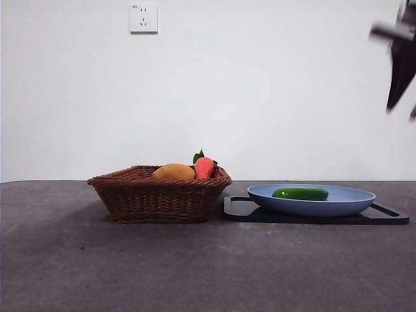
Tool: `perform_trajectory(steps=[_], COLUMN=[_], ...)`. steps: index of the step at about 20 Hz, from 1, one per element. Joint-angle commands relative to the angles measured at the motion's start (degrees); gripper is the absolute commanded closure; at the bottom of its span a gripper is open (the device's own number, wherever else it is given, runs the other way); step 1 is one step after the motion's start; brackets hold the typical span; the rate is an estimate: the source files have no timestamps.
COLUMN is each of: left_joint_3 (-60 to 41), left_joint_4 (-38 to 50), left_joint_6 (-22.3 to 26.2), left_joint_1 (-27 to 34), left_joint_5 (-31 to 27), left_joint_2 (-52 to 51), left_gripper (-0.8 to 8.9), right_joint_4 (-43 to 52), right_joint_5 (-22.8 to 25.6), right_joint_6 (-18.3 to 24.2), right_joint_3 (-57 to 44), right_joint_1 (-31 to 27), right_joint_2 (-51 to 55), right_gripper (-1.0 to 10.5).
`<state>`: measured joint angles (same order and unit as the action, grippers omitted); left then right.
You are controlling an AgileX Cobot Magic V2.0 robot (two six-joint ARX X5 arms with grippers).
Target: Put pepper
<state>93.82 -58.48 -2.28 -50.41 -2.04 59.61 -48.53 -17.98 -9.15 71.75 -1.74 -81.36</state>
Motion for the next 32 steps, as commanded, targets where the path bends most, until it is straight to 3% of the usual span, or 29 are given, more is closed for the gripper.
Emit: perform_trajectory(steps=[1,7,11,12,29,32], left_joint_3=[1.07,1.07,1.07,1.07,1.07,1.05], left_joint_4=[-1.20,-1.77,-2.56,-2.73,-2.58,-1.42], left_joint_6=[0.87,1.11,1.07,1.05,1.09,5.55], left_joint_1=[-0.48,-0.50,-0.50,-0.50,-0.50,0.63], left_joint_5=[-1.03,-0.94,-0.87,-0.87,-0.87,-4.09], left_joint_2=[0.35,0.35,0.35,0.35,0.35,0.31], left_gripper=[5.68,5.87,7.99,8.06,8.05,8.05], right_joint_4=[-6.23,-23.04,-30.21,-30.21,-30.18,-30.16], right_joint_5=[-0.55,-6.08,-7.28,-7.19,-7.17,-7.21], right_joint_6=[3.15,4.07,5.49,5.79,5.62,5.62], right_joint_3=[1.14,1.14,1.07,1.07,1.07,1.07], right_joint_1=[2.03,8.24,9.46,9.44,9.42,9.42], right_joint_2=[9.79,34.73,44.87,46.93,48.76,48.76], right_gripper=[7.7,7.7,9.4,9.4,9.4,9.4])
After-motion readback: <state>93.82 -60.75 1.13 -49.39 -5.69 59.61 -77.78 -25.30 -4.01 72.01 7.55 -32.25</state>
